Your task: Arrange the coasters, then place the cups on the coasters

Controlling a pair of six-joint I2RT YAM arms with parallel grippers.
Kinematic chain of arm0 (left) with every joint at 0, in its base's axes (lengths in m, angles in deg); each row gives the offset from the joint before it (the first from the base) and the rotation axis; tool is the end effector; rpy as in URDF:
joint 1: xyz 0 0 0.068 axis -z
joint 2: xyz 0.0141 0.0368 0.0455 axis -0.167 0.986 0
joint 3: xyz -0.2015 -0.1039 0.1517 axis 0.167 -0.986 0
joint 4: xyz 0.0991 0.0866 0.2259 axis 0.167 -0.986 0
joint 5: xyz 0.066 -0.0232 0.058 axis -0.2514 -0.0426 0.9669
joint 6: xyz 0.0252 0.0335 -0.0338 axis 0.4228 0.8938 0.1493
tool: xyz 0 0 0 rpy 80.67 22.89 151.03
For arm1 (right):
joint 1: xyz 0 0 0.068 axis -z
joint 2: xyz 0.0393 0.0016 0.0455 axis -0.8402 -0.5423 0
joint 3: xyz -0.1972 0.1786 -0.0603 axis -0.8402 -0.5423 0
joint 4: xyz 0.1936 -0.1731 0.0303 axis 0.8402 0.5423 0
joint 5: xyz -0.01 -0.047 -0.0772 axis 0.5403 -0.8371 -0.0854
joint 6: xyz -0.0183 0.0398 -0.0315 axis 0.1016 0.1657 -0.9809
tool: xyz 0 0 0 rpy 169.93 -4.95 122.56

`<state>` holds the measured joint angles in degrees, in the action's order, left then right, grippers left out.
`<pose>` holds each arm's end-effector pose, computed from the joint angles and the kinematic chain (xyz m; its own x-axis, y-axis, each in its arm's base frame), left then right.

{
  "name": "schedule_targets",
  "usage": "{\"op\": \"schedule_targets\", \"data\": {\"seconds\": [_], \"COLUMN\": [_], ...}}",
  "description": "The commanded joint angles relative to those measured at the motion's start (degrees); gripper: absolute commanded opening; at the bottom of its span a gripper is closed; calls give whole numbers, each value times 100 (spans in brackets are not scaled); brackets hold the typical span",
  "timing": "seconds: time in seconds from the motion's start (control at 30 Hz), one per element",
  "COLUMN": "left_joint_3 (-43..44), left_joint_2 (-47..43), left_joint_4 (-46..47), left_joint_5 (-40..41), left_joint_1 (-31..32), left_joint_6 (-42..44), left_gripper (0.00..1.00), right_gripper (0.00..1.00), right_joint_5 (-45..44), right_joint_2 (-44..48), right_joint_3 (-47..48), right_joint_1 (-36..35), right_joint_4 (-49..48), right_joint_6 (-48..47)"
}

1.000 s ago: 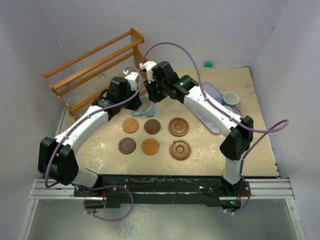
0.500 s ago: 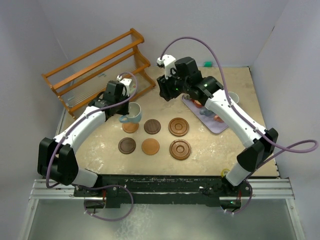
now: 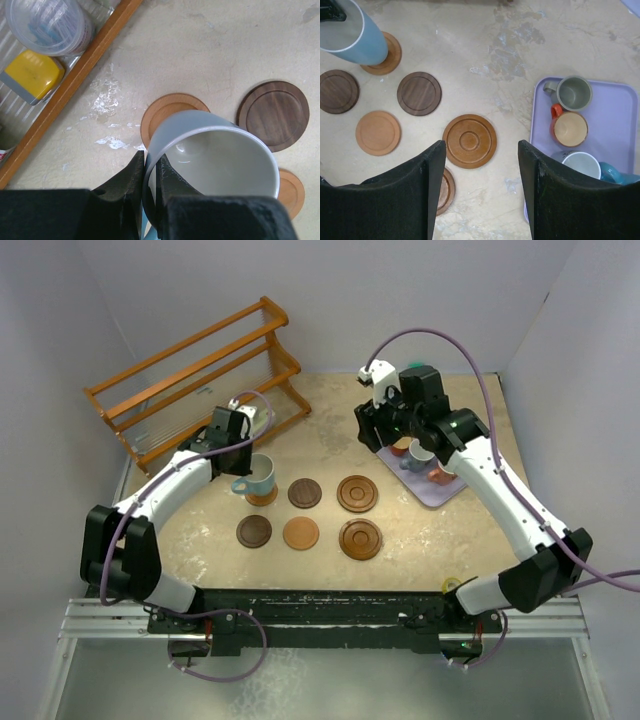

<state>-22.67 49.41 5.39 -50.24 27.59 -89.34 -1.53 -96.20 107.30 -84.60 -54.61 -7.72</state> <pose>0.2972 -0.0938 0.2529 -0.7848 0.0647 -0.6163 0.1277 0.9901 -0.0587 0.2843 0.1535 0.4002 -0.3553 -0.3287 -0.8751 -0.6223 0.7817 -0.0410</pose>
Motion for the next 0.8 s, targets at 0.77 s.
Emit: {"op": "schedule_targets", "data": {"seconds": [0.77], "left_joint_3": [114], "left_joint_2": [335], "left_joint_4": [409], "left_joint_5": [-34], "left_joint_1": [-121], "left_joint_6": [-140], "left_gripper": [3], "right_gripper": [63], "right_joint_5": [32], "right_joint_2": [473], "right_joint_3": [-190], "right_joint_1": [243], "right_joint_4": [-171], "right_joint_6": [-253]}}
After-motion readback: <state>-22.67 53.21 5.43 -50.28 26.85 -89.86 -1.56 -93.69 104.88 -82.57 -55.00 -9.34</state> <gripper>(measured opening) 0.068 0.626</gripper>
